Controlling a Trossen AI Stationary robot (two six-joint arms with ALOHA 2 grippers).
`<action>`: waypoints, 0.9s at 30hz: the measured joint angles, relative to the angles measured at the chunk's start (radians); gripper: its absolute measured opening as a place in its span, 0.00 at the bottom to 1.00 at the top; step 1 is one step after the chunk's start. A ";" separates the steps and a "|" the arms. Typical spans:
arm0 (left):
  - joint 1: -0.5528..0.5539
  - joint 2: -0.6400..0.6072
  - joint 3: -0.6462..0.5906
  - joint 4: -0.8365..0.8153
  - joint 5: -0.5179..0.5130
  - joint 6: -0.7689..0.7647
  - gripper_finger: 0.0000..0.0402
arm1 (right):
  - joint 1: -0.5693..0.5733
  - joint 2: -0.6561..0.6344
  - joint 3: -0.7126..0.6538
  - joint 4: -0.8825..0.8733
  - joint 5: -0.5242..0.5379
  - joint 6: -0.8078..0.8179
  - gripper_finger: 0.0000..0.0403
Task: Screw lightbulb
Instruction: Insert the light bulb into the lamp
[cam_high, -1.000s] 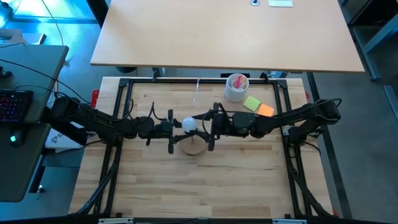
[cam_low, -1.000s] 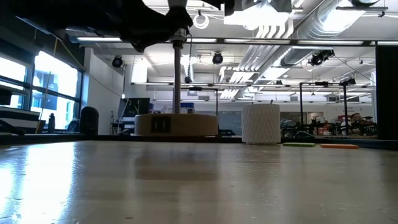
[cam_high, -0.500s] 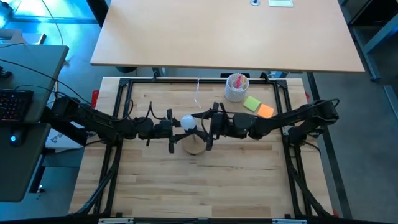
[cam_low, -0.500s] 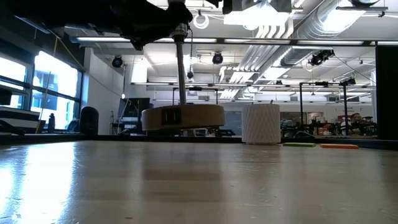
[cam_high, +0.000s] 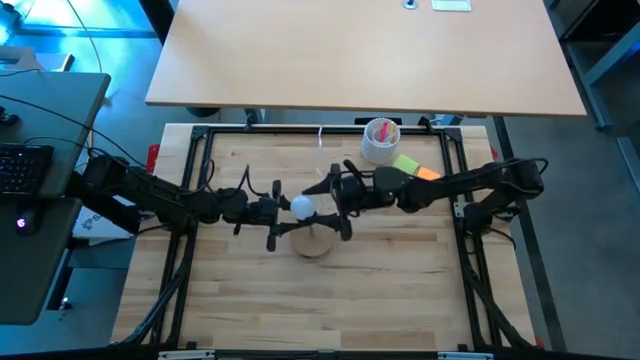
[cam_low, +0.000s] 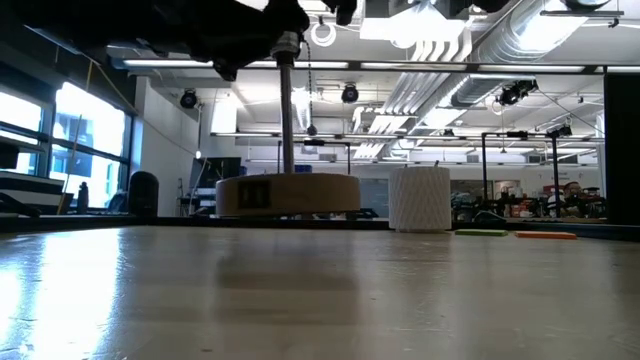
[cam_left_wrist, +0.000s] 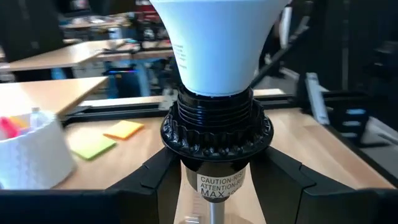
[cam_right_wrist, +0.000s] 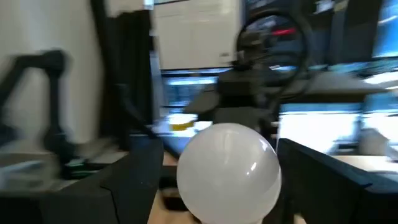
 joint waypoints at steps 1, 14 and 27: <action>0.000 0.000 0.000 -0.002 0.020 0.000 0.40 | -0.014 0.000 0.000 -0.001 -0.054 0.024 0.77; 0.016 0.000 0.000 -0.001 0.146 -0.048 0.40 | -0.046 0.001 0.000 -0.045 -0.199 0.070 0.75; 0.005 0.000 0.000 0.016 -0.092 -0.080 0.40 | 0.029 0.001 0.000 -0.062 0.199 -0.060 0.60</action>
